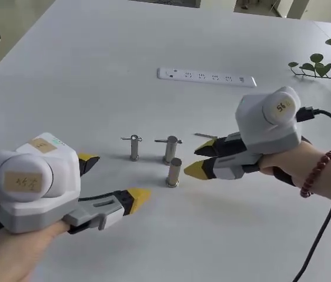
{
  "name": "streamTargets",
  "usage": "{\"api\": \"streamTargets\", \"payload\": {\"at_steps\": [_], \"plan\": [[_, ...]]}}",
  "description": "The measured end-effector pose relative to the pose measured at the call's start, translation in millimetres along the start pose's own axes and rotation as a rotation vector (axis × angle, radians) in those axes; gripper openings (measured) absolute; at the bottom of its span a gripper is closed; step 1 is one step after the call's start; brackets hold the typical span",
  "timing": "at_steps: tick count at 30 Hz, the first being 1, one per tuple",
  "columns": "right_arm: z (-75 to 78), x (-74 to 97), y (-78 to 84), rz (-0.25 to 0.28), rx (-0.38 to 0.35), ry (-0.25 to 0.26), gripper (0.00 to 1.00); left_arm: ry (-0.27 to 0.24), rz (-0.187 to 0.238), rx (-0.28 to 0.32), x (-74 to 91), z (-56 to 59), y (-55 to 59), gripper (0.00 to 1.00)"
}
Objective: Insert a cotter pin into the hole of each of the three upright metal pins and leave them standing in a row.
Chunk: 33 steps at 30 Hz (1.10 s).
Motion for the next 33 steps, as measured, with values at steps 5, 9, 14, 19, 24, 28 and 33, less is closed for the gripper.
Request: {"api": "streamTargets", "payload": {"at_steps": [5, 9, 14, 19, 24, 28, 33], "plan": [[20.0, 3.9, 1.4, -0.040, -0.001, 0.074, 0.26, 0.000, 0.001, -0.009, -0.4, 0.6, -0.7, 0.66], [34.7, 3.6, 2.2, -0.048, -0.036, 0.113, 0.25, 0.005, -0.009, -0.023, -2.0, 1.2, -0.3, 0.67], [50.7, 1.7, 4.0, -0.072, -0.069, 0.158, 0.23, 0.005, -0.013, -0.029, -3.1, -0.2, -0.1, 0.67], [67.1, -2.5, 6.9, -0.102, -0.081, 0.213, 0.21, -0.004, -0.004, -0.026, -2.8, -4.3, -1.4, 0.67], [93.1, -12.9, 9.9, -0.135, -0.095, 0.264, 0.19, -0.011, 0.000, -0.030, -2.0, -5.6, -2.3, 0.67], [99.8, -18.8, 14.5, -0.160, -0.097, 0.279, 0.16, -0.015, 0.005, -0.022, -0.3, -6.8, -2.4, 0.67], [104.3, -27.3, 17.2, -0.187, -0.089, 0.271, 0.15, -0.020, 0.009, -0.012, 0.4, -7.7, -2.3, 0.67]]}}
Point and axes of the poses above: the centre of the closed fingertips' face, and the gripper's own axes: x roughly backward along the fingers, z roughly to its right, y roughly out of its underside, the point moved 8 cm from there along x, roughly backward along the fingers, and after that the axes turned 6 degrees about y, right-handed, at the moved point
